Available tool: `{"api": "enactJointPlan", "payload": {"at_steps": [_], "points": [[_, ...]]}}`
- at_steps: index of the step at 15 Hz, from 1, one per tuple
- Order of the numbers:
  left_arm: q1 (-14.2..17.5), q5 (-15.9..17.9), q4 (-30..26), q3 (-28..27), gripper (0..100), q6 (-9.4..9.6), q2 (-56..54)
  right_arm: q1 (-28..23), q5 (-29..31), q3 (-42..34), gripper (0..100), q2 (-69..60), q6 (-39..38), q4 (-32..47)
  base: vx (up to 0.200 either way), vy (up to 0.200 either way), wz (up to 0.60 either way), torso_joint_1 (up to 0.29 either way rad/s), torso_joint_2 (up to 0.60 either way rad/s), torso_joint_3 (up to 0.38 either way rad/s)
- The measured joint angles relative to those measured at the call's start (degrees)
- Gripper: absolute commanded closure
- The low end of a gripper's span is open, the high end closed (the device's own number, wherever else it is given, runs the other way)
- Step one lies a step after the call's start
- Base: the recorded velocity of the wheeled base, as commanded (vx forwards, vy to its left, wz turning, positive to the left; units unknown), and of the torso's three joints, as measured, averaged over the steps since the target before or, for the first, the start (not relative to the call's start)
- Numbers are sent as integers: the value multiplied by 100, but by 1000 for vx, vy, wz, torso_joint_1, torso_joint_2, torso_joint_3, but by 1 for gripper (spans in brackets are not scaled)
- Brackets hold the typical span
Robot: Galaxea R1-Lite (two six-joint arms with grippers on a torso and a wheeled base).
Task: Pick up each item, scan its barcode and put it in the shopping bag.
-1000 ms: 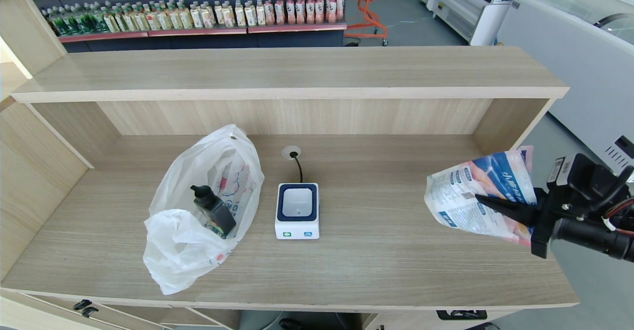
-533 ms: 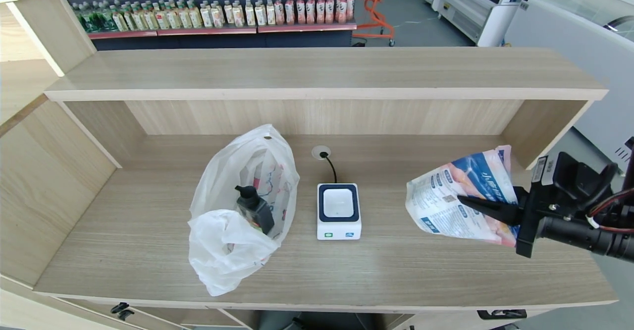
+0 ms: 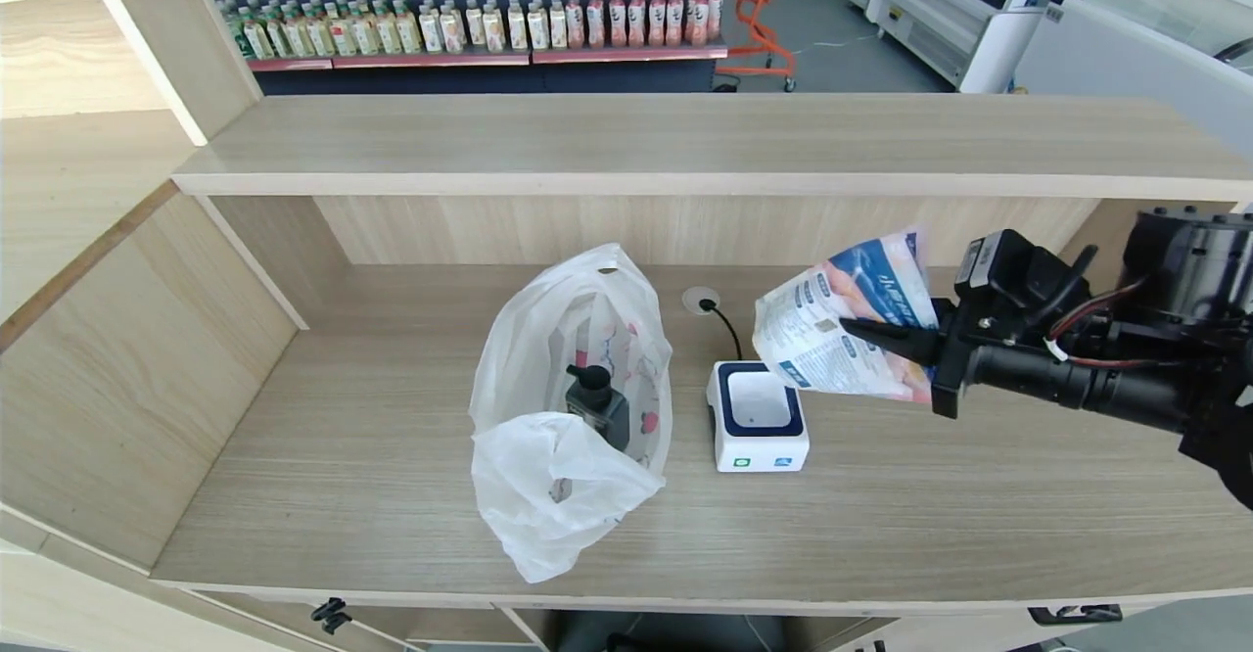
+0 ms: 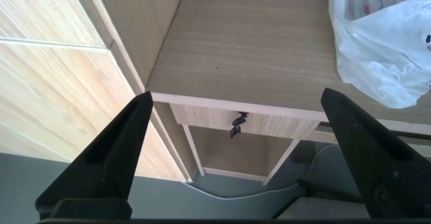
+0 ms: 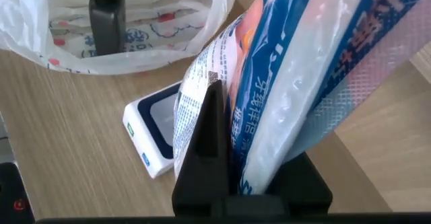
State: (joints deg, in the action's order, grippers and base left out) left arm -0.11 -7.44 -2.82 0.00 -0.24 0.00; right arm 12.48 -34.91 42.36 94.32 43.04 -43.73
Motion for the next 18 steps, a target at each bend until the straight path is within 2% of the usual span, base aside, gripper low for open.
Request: {"api": "enactJointPlan", "payload": {"at_steps": [4, 13, 18], "points": [[6, 0, 2, 0, 0, 4, 0, 123, -146, 396, 100, 708, 34, -373, 0, 0, 0, 0, 0, 0], [1, 0, 2, 0, 0, 2, 0, 229, -455, 358, 100, 1530, 50, -1360, 0, 0, 0, 0, 0, 0], [1, 0, 0, 0, 0, 0, 0, 236, -568, 358, 100, 1910, 395, -1474, 0, 0, 0, 0, 0, 0]]}}
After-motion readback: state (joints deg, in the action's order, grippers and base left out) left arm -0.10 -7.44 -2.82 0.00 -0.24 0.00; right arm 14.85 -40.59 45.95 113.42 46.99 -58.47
